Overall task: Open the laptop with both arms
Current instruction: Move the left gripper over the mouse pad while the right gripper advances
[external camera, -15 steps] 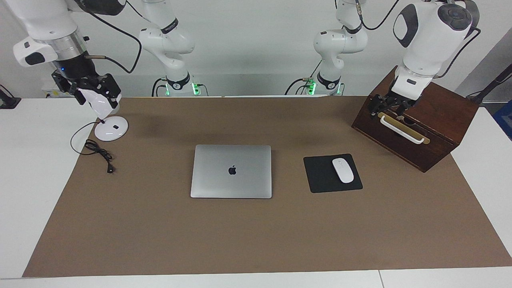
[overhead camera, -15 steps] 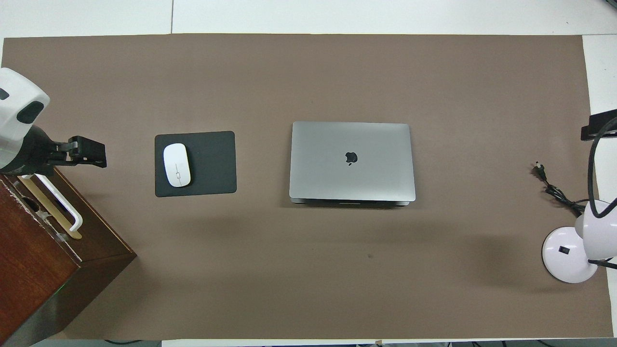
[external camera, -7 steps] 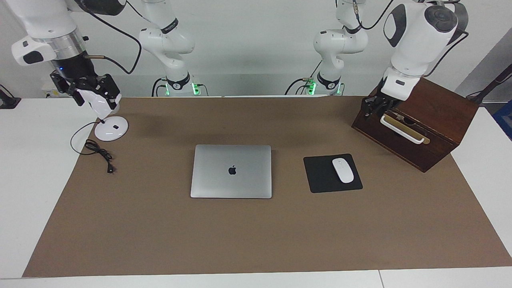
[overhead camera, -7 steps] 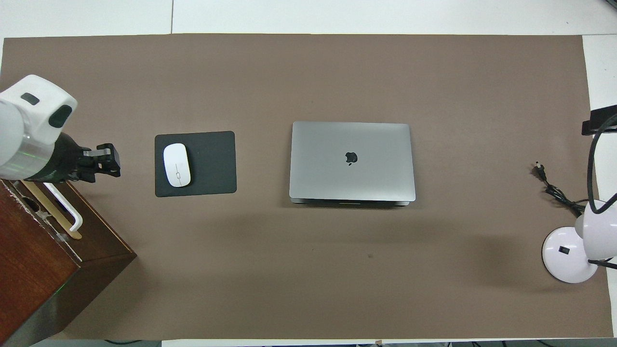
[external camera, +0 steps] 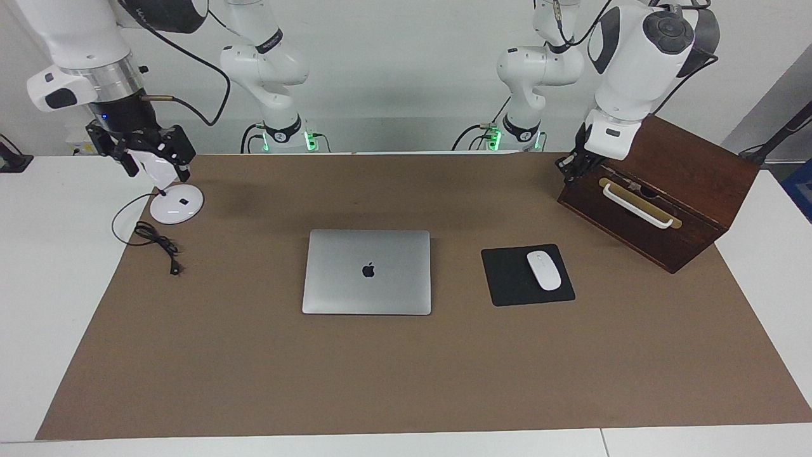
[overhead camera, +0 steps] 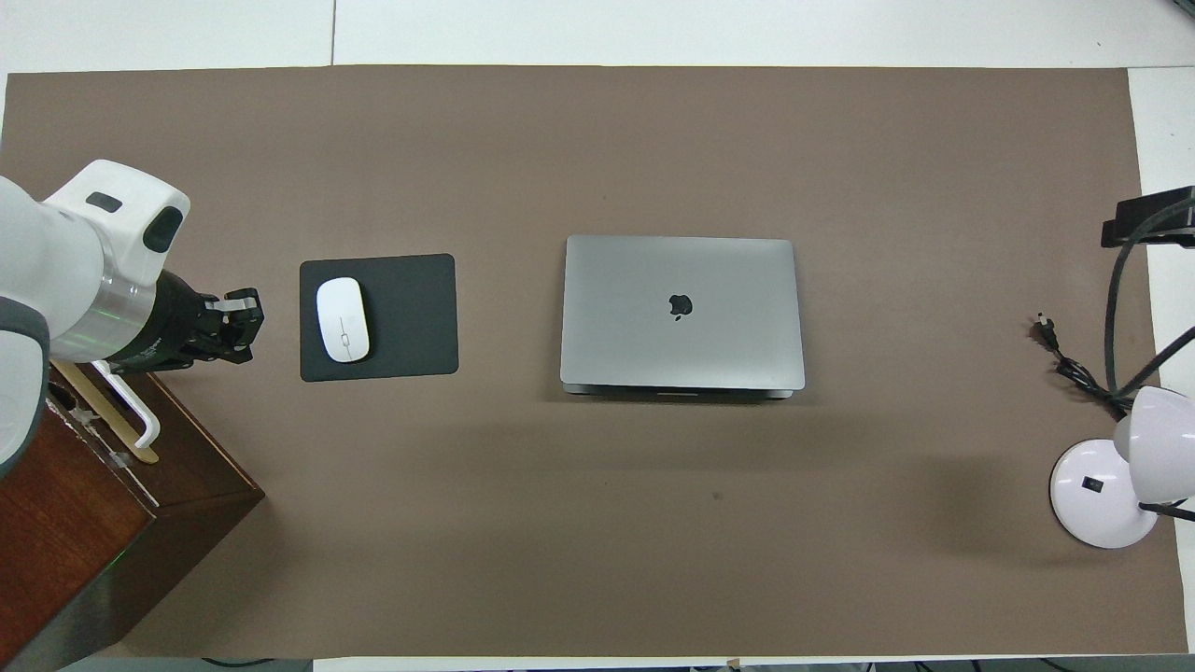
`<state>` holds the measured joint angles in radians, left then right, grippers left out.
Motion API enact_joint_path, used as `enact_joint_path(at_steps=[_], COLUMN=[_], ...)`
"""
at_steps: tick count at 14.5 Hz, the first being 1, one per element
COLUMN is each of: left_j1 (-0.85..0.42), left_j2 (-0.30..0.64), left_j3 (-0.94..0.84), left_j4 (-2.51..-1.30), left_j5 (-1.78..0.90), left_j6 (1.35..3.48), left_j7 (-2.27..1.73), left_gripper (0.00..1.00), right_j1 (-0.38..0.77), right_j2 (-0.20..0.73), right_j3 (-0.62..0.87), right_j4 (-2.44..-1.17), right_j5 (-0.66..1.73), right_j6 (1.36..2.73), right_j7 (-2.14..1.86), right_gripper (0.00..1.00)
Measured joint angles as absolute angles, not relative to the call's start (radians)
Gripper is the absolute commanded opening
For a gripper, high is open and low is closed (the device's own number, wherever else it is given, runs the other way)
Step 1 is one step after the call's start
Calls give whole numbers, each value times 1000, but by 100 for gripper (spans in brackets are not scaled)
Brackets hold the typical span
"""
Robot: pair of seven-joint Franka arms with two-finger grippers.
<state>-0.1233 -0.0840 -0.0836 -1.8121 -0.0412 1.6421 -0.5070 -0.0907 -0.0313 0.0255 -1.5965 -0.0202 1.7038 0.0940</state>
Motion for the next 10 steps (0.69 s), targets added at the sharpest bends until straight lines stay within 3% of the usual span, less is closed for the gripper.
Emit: enact_joint_path(at_steps=[7,10], left_j1=[-152,-151], left_j2=[-97,-114], left_j3=[-86,-82], left_j4=[-1826,-1887], left_j5=[-118,-233], left_j6=[1629,1723], left_j7=[-694,-880], left_gripper=[0,0], right_j1=[40,49], right_j2=[-30,-30], right_j3=[-24,-31], right_j4=[-1667,-1684], right_j5=[26,52], right_j6=[1834,1868], right_j7=[260,290], right_gripper=[100,100])
